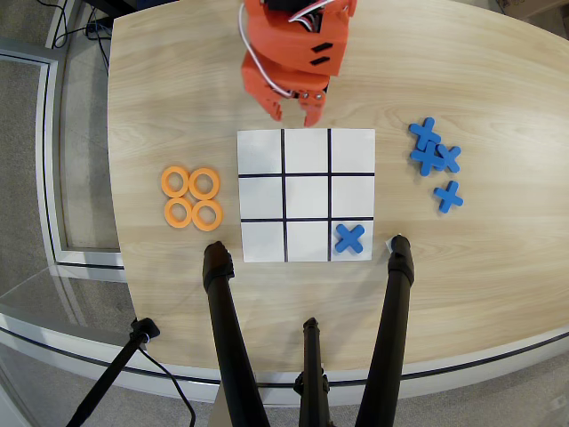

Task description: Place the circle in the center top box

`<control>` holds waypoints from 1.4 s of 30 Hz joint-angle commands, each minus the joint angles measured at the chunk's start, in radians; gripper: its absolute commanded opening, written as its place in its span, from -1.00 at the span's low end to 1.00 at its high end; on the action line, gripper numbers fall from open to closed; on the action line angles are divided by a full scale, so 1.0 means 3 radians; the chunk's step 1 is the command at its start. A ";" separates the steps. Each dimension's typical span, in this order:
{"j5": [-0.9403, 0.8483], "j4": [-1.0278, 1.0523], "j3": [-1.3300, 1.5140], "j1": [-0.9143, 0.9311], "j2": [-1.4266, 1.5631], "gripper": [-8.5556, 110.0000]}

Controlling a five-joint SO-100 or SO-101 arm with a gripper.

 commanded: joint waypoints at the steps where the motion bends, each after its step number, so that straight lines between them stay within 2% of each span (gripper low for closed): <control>1: 0.0092 0.0056 -0.0435 0.0010 -0.0210 -0.63; 13: 0.0240 -0.0046 -0.1176 0.0148 -0.0977 -0.63; 21: 0.0271 -0.0772 -0.1237 0.0363 -0.1621 -0.63; 30: 0.0133 -0.1115 -0.1672 0.0675 -0.2419 -0.59; 42: -0.0184 -0.1519 -0.1713 0.0977 -0.3124 -0.59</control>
